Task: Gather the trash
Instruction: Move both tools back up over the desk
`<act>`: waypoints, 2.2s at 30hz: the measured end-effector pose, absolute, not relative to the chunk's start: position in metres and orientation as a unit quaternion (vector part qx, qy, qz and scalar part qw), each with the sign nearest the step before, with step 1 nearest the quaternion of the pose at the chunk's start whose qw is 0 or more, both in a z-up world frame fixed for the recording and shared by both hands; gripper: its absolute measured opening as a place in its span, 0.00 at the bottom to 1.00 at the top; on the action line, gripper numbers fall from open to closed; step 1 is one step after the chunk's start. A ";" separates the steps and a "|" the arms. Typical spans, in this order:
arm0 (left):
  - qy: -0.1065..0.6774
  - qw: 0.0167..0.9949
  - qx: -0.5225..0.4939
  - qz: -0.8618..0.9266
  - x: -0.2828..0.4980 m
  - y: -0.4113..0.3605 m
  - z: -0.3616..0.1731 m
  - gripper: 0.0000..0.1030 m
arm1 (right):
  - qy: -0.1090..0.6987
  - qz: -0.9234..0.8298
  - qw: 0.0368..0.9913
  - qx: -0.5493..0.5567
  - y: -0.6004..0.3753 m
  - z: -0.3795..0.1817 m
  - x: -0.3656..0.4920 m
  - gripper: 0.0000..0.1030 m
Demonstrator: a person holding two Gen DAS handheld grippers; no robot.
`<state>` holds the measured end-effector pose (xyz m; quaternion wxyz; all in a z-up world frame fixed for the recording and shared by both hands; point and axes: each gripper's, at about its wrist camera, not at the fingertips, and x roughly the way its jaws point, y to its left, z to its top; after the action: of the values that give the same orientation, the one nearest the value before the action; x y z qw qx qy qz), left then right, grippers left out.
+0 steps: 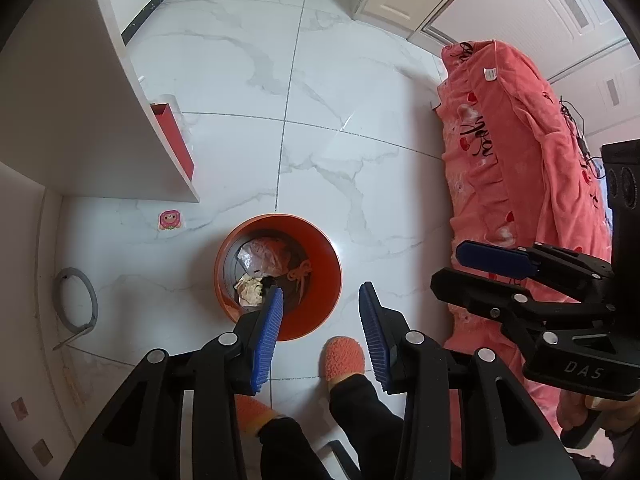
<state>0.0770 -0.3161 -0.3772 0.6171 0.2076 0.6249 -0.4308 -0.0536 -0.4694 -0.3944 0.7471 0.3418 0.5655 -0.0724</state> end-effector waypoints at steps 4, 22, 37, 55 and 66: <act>0.619 0.619 0.209 -0.437 0.074 -0.317 -0.364 0.40 | 0.560 -0.071 0.750 0.344 -0.471 -0.385 -0.056 0.45; 0.559 0.680 0.187 -0.435 0.052 -0.264 -0.233 0.53 | 0.525 -0.025 0.789 0.318 -0.444 -0.251 -0.074 0.46; 0.477 0.777 0.152 -0.381 0.039 -0.173 -0.125 0.70 | 0.470 0.076 0.845 0.243 -0.364 -0.125 -0.043 0.48; 0.464 0.824 0.110 -0.306 0.107 -0.085 -0.099 0.70 | 0.451 0.122 0.866 0.181 -0.277 -0.091 0.048 0.52; 0.481 0.815 0.108 -0.304 0.154 -0.072 -0.115 0.70 | 0.461 0.080 0.871 0.153 -0.263 -0.113 0.111 0.53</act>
<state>0.1544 -0.0720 -0.1145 0.8155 0.1076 0.4807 -0.3040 0.1106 -0.2629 -0.1128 0.8705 0.1527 0.4609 0.0802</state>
